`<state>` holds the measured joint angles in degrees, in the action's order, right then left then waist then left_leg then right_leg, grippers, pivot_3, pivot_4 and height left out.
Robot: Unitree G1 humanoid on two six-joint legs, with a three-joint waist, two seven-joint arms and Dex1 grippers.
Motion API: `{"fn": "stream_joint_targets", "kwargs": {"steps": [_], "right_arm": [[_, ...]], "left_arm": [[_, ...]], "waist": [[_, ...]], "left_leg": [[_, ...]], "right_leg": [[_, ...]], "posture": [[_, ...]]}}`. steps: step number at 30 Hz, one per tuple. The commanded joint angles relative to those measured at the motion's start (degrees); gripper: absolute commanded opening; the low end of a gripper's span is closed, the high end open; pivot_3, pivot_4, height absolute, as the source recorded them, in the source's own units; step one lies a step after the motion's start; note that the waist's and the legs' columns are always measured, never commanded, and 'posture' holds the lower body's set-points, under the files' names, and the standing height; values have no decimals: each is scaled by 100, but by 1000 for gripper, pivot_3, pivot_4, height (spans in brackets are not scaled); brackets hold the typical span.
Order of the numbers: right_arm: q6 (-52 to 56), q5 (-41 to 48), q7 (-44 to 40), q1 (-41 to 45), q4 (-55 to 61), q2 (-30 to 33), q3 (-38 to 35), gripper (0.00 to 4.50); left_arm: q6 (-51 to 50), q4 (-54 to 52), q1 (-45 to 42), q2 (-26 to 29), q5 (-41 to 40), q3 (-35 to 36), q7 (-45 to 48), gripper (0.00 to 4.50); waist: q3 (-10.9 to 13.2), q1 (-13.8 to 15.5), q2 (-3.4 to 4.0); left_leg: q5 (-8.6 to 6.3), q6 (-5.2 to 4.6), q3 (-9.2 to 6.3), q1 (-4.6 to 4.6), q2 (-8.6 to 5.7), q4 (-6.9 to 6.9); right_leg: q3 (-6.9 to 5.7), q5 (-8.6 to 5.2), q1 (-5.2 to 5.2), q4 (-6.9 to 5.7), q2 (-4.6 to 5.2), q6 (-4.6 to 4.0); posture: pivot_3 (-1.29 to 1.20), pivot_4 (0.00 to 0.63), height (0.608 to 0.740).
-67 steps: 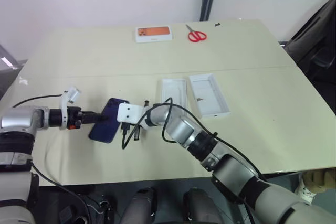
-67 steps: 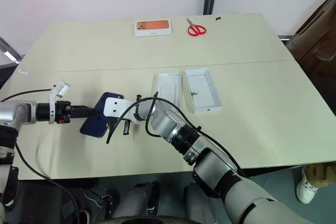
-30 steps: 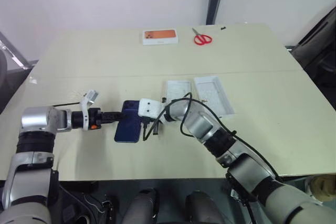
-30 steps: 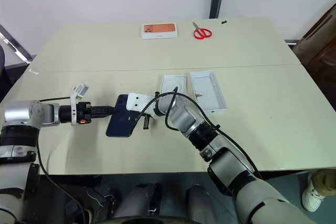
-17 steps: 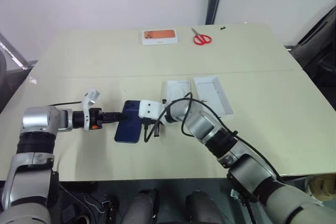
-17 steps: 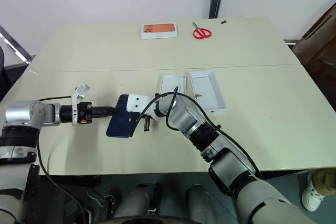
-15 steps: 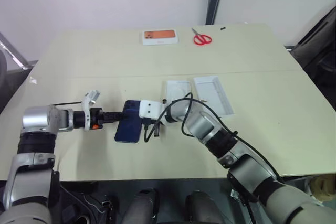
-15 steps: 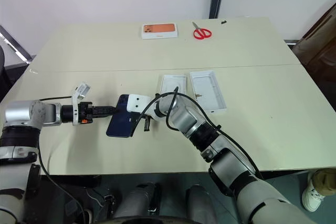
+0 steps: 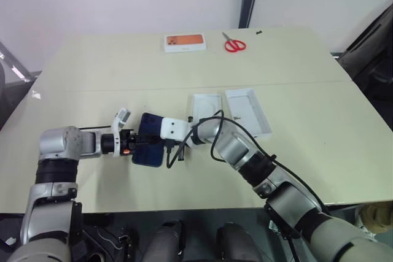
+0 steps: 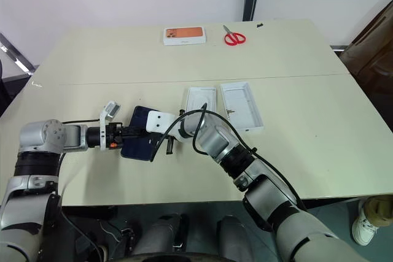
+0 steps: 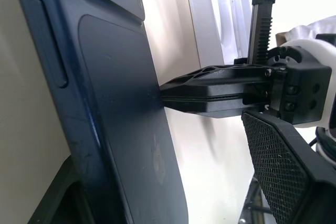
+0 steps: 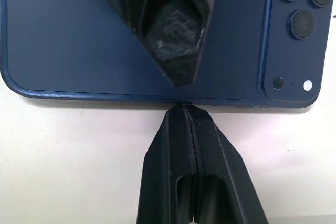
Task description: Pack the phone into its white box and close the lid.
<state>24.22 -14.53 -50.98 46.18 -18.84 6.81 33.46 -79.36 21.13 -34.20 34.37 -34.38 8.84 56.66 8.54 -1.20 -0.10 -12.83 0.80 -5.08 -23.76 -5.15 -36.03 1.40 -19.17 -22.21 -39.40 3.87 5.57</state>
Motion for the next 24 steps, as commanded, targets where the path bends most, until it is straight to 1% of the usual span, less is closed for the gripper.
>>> {"fn": "stream_joint_targets", "kwargs": {"steps": [1,4,11,14,16,17,24], "right_arm": [[-79,-58,23,-8,15,17,50,16],[-71,-46,20,-19,23,19,39,0],[-107,-61,23,-32,26,19,67,0],[-96,-60,19,-42,42,25,73,0],[-88,-60,15,-53,52,29,80,0],[-95,-66,14,-57,51,32,90,0],[-119,-82,25,-70,42,37,98,0]], "left_arm": [[122,257,41,173,63,123,-189,3529],[124,319,94,186,-8,137,-153,2667],[142,441,237,268,-186,116,-1,2667],[159,557,276,307,-242,132,49,1765],[168,557,313,343,-281,106,100,743],[192,553,336,366,-282,78,123,303],[213,626,412,500,-311,56,191,303]], "waist": [[0,-3,0],[1,-10,-2],[2,-42,-3],[2,-94,-3],[2,-113,-4],[1,-108,-6],[1,-133,-6]], "left_leg": [[0,0,0,0,0,1],[0,0,0,0,2,3],[2,4,0,-1,4,6],[2,4,0,-1,4,10],[2,4,-1,-2,4,10],[1,4,-1,-2,4,11],[1,2,-3,-1,4,15]], "right_leg": [[0,0,0,0,0,0],[0,0,-2,0,-2,0],[1,0,-5,1,-2,0],[1,0,-6,1,-2,0],[1,0,-6,2,-2,0],[1,0,-6,2,-2,0],[1,0,-8,4,-3,-1]], "posture": [[0,150,734],[0,150,734],[0,150,734],[0,150,734],[0,150,734],[0,150,734],[0,150,734]]}}
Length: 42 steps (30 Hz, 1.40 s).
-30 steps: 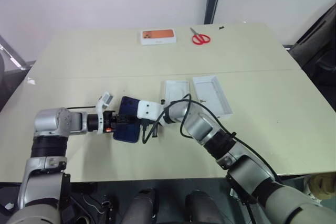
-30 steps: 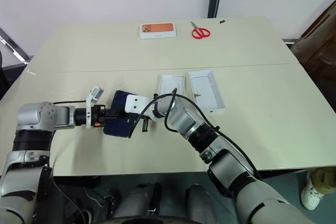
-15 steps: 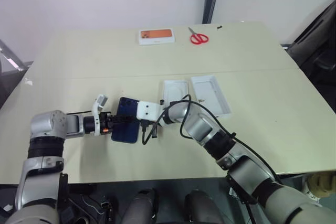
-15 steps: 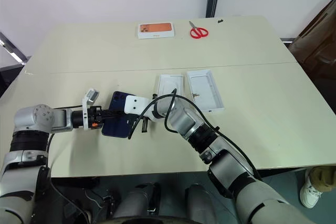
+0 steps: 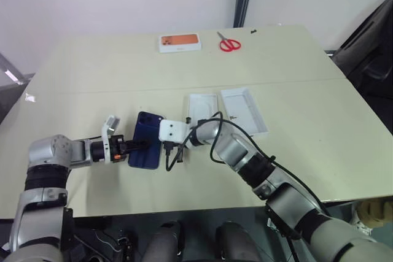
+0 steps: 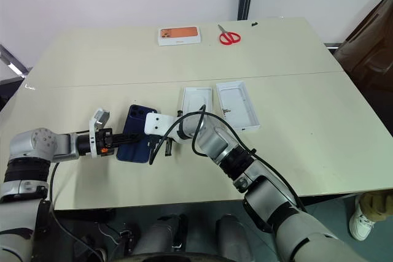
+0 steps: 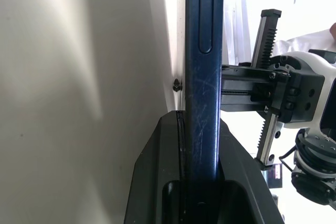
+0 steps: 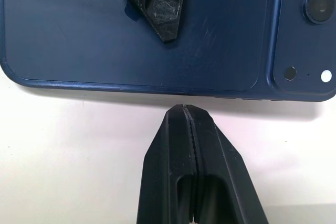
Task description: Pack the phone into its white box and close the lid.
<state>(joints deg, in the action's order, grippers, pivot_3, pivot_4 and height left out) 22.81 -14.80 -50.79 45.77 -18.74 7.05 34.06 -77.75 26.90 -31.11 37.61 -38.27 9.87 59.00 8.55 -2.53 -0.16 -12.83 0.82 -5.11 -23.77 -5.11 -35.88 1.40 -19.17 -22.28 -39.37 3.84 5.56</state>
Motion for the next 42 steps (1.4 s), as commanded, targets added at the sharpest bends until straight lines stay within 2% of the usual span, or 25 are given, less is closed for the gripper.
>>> {"fn": "stream_joint_targets", "kwargs": {"steps": [1,2,7,10,13,16,20,27,30,33,36,40,42], "right_arm": [[13,-61,11,-30,30,15,41,0],[1,-68,14,-29,30,19,46,0],[-1,127,67,-21,121,-66,-173,0],[-49,797,97,-54,427,-274,-823,0],[606,1799,-236,-66,729,-440,-1597,0],[779,2102,-285,-61,844,-321,-1883,905],[688,2150,-570,-249,1201,245,-1807,2884],[-118,1945,-1400,-917,1639,1903,-1603,2884],[-370,1990,-1532,-1119,1594,2191,-1636,2884],[-606,2055,-1518,-1219,1432,2188,-1692,2884],[-867,1968,-1352,-1242,1179,2097,-1699,2033],[-1035,1929,-1238,-1260,1071,2018,-1678,62],[-1082,1904,-1182,-1251,1004,1981,-1648,62]], "left_arm": [[58,63,111,184,84,-54,-37,303],[48,78,112,185,86,-50,-43,138],[-84,221,62,130,-61,205,-74,138],[62,261,32,26,-266,579,-94,138],[248,262,-89,-176,-520,1196,-291,138],[268,30,-125,-374,-748,1559,-454,0],[148,-343,-88,-546,-927,1673,-693,0],[32,-820,50,-780,-1139,1581,-936,0],[21,-910,82,-828,-1180,1528,-991,0],[21,-918,64,-843,-1199,1490,-1044,0],[49,-890,38,-845,-1202,1482,-1060,0],[-3,-875,40,-809,-1223,1474,-1056,0],[-23,-894,53,-790,-1222,1459,-1060,0]], "waist": [[0,0,0],[0,0,0],[0,0,0],[2,0,-3],[8,2,-8],[13,9,-16],[15,39,-19],[17,27,-23],[20,-9,-29],[21,-13,-30],[24,13,-35],[27,49,-40],[27,49,-41]], "left_leg": [[0,0,0,0,0,0],[0,0,-1,0,0,0],[0,-1,0,0,0,0],[-1,-2,0,-1,1,1],[0,1,0,-12,3,1],[2,3,-1,-21,4,-4],[1,1,-1,-34,2,-14],[-9,-15,1,-53,0,-16],[-3,-6,3,-59,3,-15],[0,-2,4,-59,6,-13],[3,3,4,-59,6,-19],[4,5,4,-61,4,-25],[4,5,4,-61,4,-26]], "right_leg": [[0,0,0,0,0,0],[0,0,0,0,0,0],[0,0,0,0,0,0],[0,0,-2,0,0,0],[-1,0,-11,-1,-1,0],[-3,0,-14,2,-1,0],[-3,0,-17,8,1,0],[-3,0,-15,11,3,0],[-1,0,-18,10,2,0],[0,1,-21,8,-1,-1],[-1,1,-16,9,-1,-1],[-2,1,-13,10,0,-1],[-2,1,-11,11,1,-1]], "posture": [[0,150,734],[0,150,734],[0,150,734],[0,150,734],[0,150,734],[0,150,734],[0,150,734],[0,150,734],[0,150,734],[0,150,734],[0,150,734],[0,150,734],[0,150,734]]}}
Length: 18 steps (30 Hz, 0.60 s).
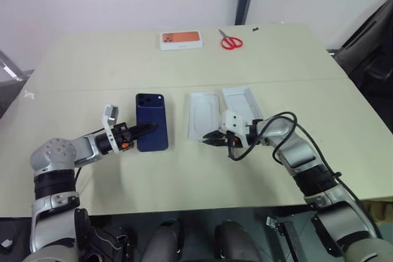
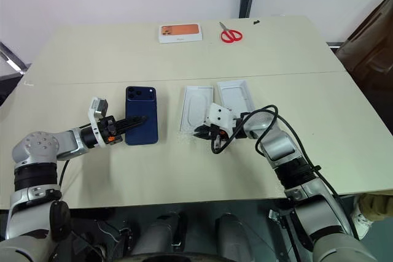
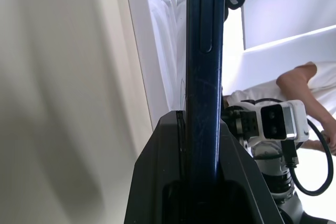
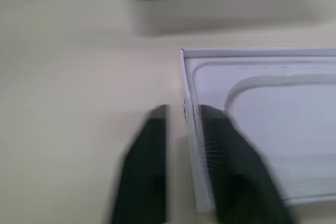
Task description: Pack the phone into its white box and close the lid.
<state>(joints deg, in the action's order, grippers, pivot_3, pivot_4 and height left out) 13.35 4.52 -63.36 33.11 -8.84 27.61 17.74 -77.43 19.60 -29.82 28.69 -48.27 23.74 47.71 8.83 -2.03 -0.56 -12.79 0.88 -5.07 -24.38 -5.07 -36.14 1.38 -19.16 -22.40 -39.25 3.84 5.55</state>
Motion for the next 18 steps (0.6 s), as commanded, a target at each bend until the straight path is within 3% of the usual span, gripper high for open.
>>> {"fn": "stream_joint_targets", "kwargs": {"steps": [1,13,16,18], "right_arm": [[-156,-40,94,20,-17,-90,-4,62],[-155,-147,-22,-22,-24,-112,104,62],[29,-12,-110,-13,76,-126,55,895],[72,20,-174,-46,196,-97,64,1783]], "left_arm": [[-78,-175,-74,104,-227,74,60,0],[-185,-333,-27,33,-291,120,-129,0],[-204,-298,-21,27,-321,146,-161,0],[-248,-288,-16,31,-357,163,-173,0]], "waist": [[0,-1,0],[0,-13,0],[0,-14,0],[0,-11,0]], "left_leg": [[0,0,0,0,0,0],[0,0,0,1,0,1],[0,1,-1,1,0,1],[0,1,0,0,0,1]], "right_leg": [[0,0,0,0,0,0],[0,0,-1,-1,0,0],[-1,0,-1,-1,0,0],[0,0,-1,-1,0,0]], "posture": [[0,150,734],[0,150,734],[0,150,734],[0,150,734]]}}
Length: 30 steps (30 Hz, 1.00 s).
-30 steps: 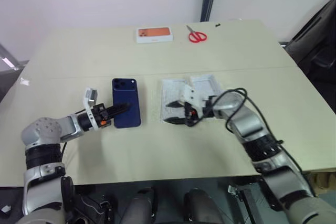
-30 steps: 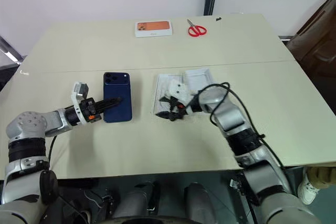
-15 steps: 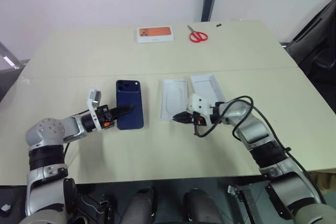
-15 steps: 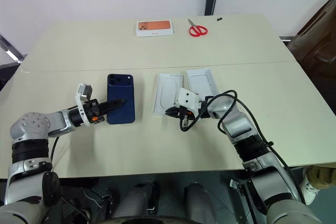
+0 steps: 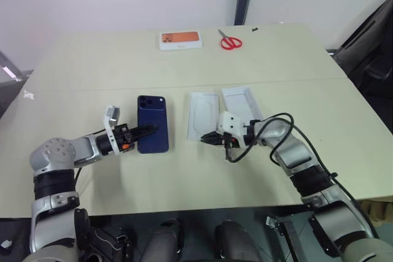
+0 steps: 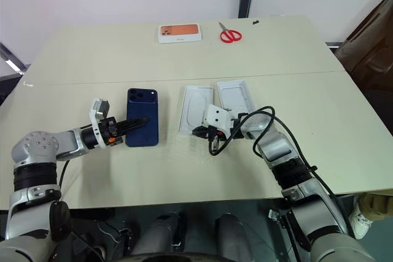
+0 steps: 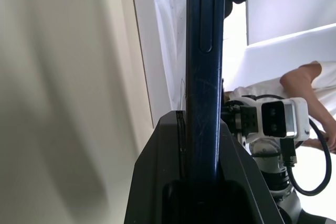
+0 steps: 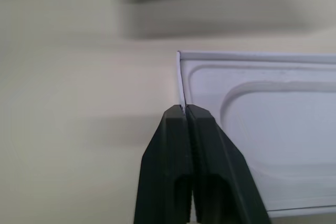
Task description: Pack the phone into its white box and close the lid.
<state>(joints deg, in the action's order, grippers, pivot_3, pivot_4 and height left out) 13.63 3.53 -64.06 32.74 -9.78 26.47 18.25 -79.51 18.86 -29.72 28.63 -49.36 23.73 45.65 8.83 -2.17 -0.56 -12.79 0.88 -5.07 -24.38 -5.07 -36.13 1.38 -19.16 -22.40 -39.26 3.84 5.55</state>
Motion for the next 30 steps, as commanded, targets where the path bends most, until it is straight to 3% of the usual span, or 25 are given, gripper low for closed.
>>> {"fn": "stream_joint_targets", "kwargs": {"steps": [1,2,5,9,11,12,20,30], "right_arm": [[-4,101,-101,-16,330,24,10,2349],[52,134,-112,-15,362,11,-13,2807],[117,185,-173,11,368,2,-35,2807],[46,156,-157,19,238,-17,-21,1343],[-10,92,-118,10,226,-15,17,296],[-48,38,-114,12,203,-4,56,141],[-133,105,-139,14,264,-34,23,141],[41,116,-19,-468,1293,-241,404,141]], "left_arm": [[-61,-220,-21,38,-263,165,27,0],[-79,-235,-13,40,-276,157,26,0],[-94,-248,-11,33,-290,154,13,0],[-96,-235,-24,36,-314,155,-41,0],[-106,-243,-25,46,-328,155,-61,0],[-129,-246,-35,44,-346,163,-78,0],[-160,-242,-82,15,-409,241,-184,0],[-654,71,-749,-196,-1006,1143,-778,0]], "waist": [[0,4,0],[0,2,0],[0,2,0],[0,0,0],[0,1,0],[0,1,0],[0,-2,0],[1,-3,-3]], "left_leg": [[0,0,0,0,0,0],[0,0,0,0,0,-1],[0,0,0,0,0,0],[0,0,0,0,0,0],[0,0,0,0,0,0],[0,0,0,0,0,0],[0,0,0,0,0,-1],[0,1,-1,0,0,-3]], "right_leg": [[0,0,0,0,0,0],[0,0,0,0,0,0],[0,0,0,0,0,0],[0,0,0,0,0,0],[0,0,0,0,0,0],[0,0,0,0,0,0],[0,0,0,0,0,0],[-1,0,1,-1,0,0]], "posture": [[0,150,734],[0,150,734],[0,150,734],[0,150,734],[0,150,734],[0,150,734],[0,150,734],[0,150,734]]}}
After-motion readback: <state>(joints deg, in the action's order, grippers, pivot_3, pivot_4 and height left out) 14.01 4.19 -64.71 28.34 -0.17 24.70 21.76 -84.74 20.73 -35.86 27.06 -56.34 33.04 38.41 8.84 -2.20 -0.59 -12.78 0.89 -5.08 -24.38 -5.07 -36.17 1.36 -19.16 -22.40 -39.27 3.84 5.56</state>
